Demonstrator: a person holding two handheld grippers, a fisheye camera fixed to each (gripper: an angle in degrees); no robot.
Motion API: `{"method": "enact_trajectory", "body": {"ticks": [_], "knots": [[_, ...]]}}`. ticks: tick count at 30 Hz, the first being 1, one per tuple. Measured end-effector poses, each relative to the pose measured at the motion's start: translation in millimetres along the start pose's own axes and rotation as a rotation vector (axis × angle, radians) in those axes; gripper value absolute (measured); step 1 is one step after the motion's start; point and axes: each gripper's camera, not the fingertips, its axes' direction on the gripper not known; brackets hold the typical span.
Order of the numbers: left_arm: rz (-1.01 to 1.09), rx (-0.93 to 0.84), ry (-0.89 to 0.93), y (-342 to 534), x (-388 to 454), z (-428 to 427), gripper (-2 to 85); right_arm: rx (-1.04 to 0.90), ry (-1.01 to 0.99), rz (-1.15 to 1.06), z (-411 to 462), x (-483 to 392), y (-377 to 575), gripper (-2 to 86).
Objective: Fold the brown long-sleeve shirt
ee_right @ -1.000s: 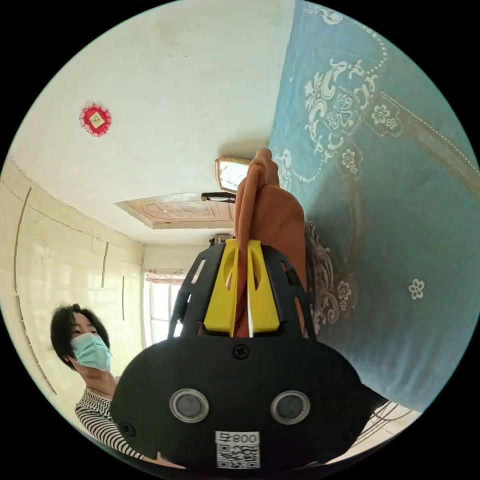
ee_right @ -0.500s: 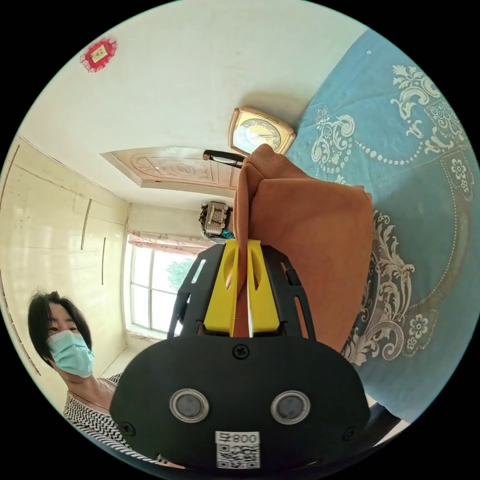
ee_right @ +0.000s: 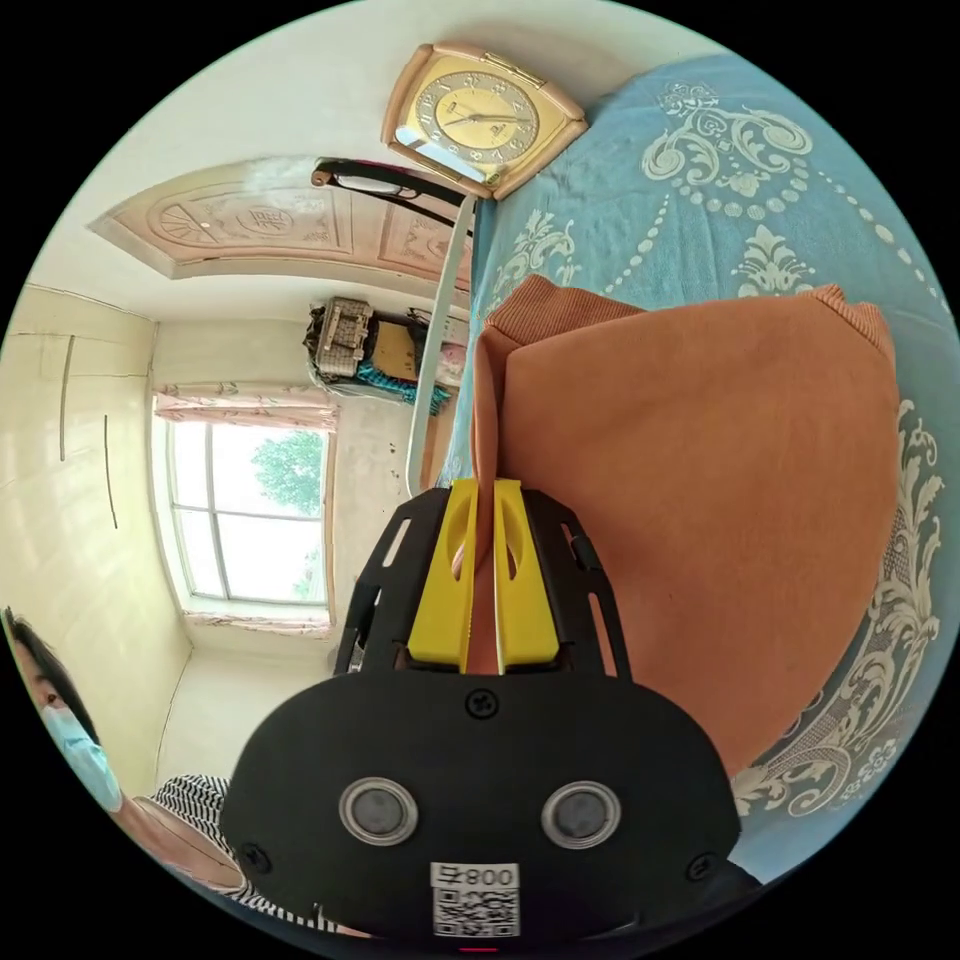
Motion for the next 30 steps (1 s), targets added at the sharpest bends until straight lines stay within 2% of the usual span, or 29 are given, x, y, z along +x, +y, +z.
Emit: {"method": "enact_trajectory", "body": {"ticks": [7,12,14,20,26,30], "knots": [[-0.069,-0.003,-0.089,2,5,-19,1.9,-0.072,0.074,0.046,53,-6,-21,2.2],[-0.034,-0.005,-0.264,19,35,-31,0.9,-0.091,0.150,0.019,77,-22,-24,2.0],[0.056,-0.019,-0.391,25,63,-29,0.5,-0.103,0.193,-0.026,89,-34,-24,1.9],[0.339,-0.099,-0.549,4,115,21,0.9,-0.115,0.206,-0.049,98,-61,-23,2.1],[0.468,-0.219,-0.848,4,114,80,0.5,-0.096,0.081,-0.153,59,-104,-15,0.8],[0.426,-0.206,-0.859,18,112,82,0.3,-0.030,0.154,-0.221,35,-121,-17,0.3]]}}
